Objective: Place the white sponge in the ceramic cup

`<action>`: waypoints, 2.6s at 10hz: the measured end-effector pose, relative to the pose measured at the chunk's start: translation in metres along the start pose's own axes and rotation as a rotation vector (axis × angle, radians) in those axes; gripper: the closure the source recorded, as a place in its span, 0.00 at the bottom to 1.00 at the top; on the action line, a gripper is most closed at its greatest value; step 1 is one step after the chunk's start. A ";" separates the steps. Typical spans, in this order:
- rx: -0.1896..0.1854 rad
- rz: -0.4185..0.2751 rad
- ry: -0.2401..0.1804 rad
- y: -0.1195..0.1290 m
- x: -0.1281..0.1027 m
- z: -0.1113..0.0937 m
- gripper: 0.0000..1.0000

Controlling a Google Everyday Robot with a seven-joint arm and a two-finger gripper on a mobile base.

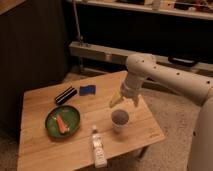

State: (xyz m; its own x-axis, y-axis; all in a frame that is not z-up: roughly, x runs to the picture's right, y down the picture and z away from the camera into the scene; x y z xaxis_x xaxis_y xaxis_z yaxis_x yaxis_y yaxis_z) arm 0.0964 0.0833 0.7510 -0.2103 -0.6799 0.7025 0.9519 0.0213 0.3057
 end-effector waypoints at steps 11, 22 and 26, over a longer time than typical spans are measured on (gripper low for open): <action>0.000 0.000 0.000 0.000 0.000 0.000 0.20; -0.054 -0.204 0.152 0.008 0.046 -0.034 0.20; -0.062 -0.425 0.309 -0.006 0.093 -0.086 0.20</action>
State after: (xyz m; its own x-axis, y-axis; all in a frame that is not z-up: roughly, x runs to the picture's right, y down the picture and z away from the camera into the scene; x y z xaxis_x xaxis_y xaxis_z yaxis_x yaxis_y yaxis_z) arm 0.0900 -0.0428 0.7590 -0.5143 -0.8037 0.2992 0.8101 -0.3407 0.4772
